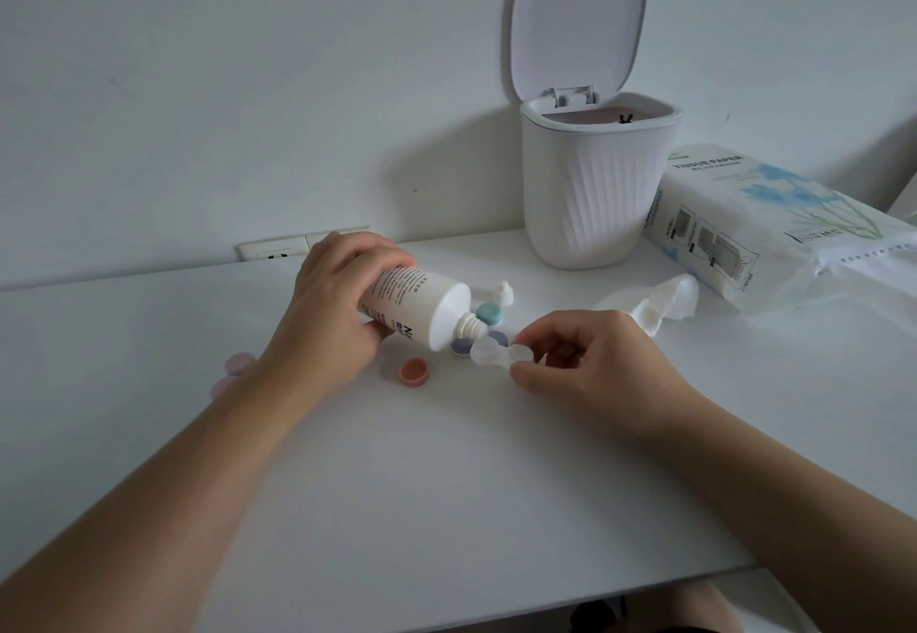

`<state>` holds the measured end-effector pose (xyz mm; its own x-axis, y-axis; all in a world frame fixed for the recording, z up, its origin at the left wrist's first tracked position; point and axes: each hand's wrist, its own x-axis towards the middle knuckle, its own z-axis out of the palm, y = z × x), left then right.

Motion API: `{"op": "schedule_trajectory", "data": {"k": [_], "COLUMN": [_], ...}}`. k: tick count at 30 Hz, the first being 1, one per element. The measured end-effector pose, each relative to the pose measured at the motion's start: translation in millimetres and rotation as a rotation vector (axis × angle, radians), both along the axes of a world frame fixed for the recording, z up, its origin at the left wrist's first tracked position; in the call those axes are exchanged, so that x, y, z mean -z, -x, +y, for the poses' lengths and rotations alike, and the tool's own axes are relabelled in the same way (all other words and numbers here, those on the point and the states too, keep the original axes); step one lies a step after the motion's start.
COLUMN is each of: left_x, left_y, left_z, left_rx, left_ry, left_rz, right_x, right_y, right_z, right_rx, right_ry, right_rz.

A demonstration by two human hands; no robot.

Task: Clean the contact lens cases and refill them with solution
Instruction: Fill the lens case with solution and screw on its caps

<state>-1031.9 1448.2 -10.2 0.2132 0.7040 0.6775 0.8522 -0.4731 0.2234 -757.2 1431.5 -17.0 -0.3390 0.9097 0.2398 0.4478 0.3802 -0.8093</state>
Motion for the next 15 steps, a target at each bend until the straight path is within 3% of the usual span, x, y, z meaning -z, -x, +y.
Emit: {"op": "schedule_trajectory", "data": {"k": [15], "left_x": [0.1], "left_y": [-0.8], "left_z": [0.6], "left_rx": [-0.037], "left_ry": [-0.045], "left_rz": [0.059], "right_x": [4.9], "right_y": [0.0], "right_z": [2.2], "right_rx": [-0.009], "right_ry": [0.011], "right_rz": [0.020]}}
